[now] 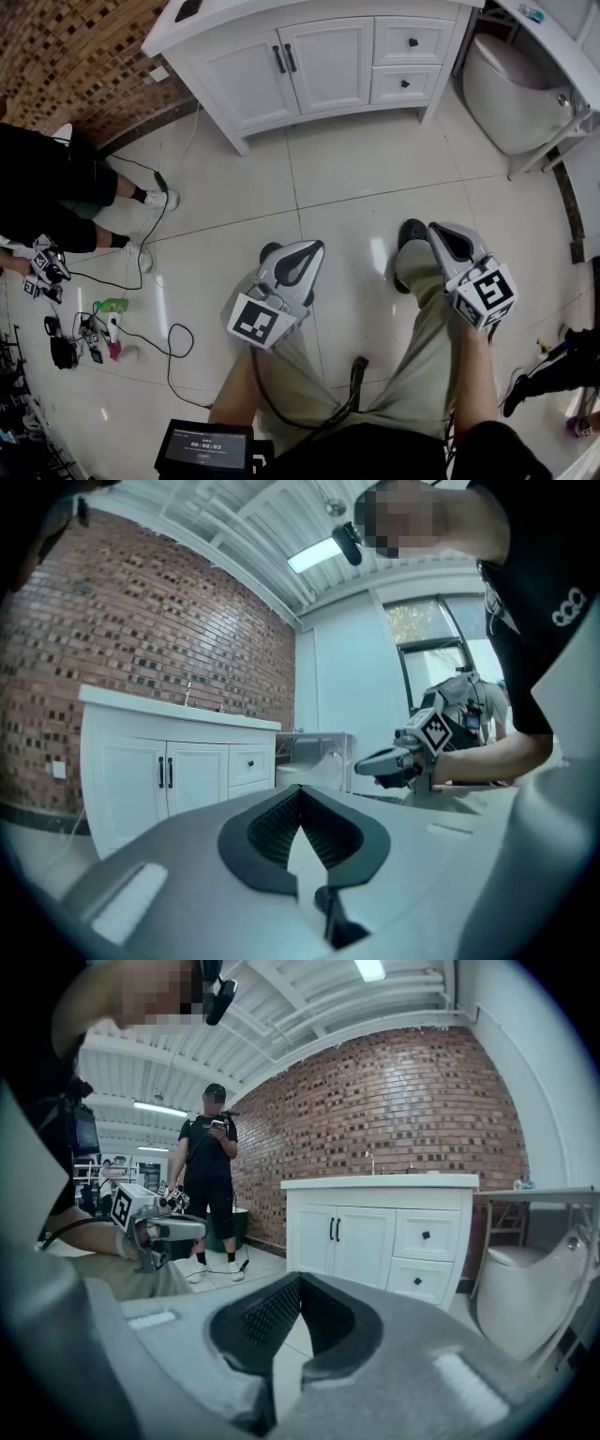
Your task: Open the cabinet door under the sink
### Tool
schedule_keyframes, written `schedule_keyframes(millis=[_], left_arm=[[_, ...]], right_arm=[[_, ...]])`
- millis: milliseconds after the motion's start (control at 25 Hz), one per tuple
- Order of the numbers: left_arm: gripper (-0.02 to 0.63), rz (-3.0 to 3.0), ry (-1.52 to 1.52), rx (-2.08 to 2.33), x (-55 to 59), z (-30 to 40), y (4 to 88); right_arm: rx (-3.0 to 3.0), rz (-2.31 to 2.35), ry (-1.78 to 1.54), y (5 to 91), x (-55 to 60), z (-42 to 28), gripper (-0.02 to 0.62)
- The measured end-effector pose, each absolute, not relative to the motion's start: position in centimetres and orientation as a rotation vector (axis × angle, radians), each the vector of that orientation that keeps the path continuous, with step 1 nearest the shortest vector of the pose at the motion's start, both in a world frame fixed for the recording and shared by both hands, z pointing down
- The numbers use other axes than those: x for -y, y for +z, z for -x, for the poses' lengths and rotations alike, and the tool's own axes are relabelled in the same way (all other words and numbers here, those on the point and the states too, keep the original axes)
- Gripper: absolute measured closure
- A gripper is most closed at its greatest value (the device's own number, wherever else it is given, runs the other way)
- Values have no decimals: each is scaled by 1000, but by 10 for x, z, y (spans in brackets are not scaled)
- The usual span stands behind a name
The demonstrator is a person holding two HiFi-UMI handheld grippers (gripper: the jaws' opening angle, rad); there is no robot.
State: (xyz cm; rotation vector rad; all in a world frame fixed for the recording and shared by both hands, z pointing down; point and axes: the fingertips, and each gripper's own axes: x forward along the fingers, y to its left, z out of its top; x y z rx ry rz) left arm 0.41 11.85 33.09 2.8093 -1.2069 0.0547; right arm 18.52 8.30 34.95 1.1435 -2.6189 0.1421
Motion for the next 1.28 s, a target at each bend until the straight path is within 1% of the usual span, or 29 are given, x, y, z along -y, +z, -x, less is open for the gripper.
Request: schedule_keyframes(millis=[120,320,520,720,1040,1280], left_arm=[[589,-2620,-52,1354,-56,15,345],[590,-2423,-162,1444,31,45,362],[589,-2486,-50,1488,80,41,371],[589,-2566,57,1517,116,34,378],[589,-2569,62,1574,162,36,375],[589,-2589,123,1622,195,41,379]], right_arm=[[2620,-1039,0,360,-42,-150,603],[2681,-924,-74,375,12,-100,603],[2700,-919,-126,375,61,-68,603],[2711,-982,-87,376,110,-59,603],[2680,-981,-110,385,169,-36,604],[2659,-956,-138,394,186,-19,603]])
